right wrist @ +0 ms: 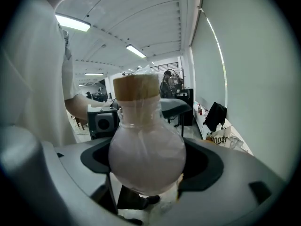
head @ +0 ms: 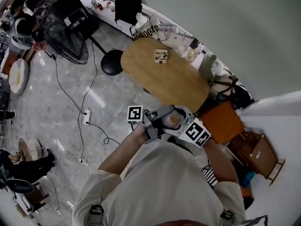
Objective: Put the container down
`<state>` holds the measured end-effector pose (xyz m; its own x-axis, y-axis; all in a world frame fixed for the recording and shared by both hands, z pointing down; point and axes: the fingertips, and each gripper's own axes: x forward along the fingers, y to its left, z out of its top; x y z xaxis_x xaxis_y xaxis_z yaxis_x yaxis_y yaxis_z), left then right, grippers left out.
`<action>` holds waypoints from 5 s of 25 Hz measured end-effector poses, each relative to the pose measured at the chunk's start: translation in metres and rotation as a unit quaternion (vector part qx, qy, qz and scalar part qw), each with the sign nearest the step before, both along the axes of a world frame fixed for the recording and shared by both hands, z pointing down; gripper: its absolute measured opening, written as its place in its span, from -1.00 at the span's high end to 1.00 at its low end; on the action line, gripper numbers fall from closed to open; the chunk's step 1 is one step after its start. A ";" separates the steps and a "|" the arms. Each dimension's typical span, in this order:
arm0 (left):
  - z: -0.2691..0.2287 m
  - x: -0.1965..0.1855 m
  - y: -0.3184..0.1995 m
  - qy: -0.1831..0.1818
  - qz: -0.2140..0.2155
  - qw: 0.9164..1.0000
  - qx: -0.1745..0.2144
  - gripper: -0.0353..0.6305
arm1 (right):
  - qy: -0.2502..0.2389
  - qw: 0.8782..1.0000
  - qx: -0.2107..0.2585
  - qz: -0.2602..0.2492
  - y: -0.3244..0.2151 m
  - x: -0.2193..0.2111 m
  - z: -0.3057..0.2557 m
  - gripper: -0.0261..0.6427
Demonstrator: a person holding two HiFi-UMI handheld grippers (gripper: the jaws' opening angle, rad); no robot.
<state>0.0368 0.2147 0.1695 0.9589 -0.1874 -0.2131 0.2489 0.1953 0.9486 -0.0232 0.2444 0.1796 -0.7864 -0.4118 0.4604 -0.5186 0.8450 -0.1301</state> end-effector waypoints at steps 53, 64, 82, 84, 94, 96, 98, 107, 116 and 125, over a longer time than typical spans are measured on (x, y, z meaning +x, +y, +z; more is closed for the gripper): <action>0.458 -0.022 -0.296 -0.163 -0.154 0.965 -0.138 -0.03 | -0.050 0.979 -0.199 0.011 -0.325 0.086 0.475 -0.28; 0.534 -0.035 -0.297 -0.166 -0.182 0.961 -0.125 -0.03 | -0.015 0.975 -0.215 0.042 -0.336 0.090 0.612 -0.28; 0.562 -0.044 -0.286 -0.133 -0.204 0.961 -0.131 -0.03 | 0.081 0.978 -0.176 0.070 -0.342 0.070 0.680 -0.28; 0.562 -0.048 -0.285 -0.132 -0.206 0.961 -0.132 -0.03 | 0.090 0.978 -0.174 0.074 -0.342 0.068 0.683 -0.28; 0.568 -0.059 -0.275 -0.127 -0.209 0.960 -0.139 -0.03 | 0.107 0.974 -0.176 0.099 -0.341 0.067 0.698 -0.28; 0.568 -0.062 -0.274 -0.128 -0.208 0.960 -0.138 -0.03 | 0.107 0.973 -0.175 0.102 -0.342 0.066 0.698 -0.28; 0.568 -0.065 -0.273 -0.129 -0.209 0.960 -0.137 -0.03 | 0.114 0.973 -0.170 0.102 -0.342 0.065 0.699 -0.28; 0.571 -0.077 -0.264 -0.128 -0.213 0.959 -0.138 -0.03 | 0.158 0.973 -0.131 0.106 -0.338 0.064 0.704 -0.29; 0.578 -0.079 -0.251 -0.128 -0.211 0.960 -0.137 -0.03 | 0.165 0.973 -0.106 0.119 -0.340 0.068 0.713 -0.29; 0.545 -0.093 -0.247 -0.127 -0.210 0.962 -0.120 -0.03 | 0.152 0.970 -0.126 0.142 -0.322 0.072 0.675 -0.36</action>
<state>-0.0565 -0.0318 0.7146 0.8038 -0.5835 0.1156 0.1195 0.3488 0.9295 0.0486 -0.0781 0.8549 -0.4700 -0.4365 0.7672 -0.7730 0.6231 -0.1191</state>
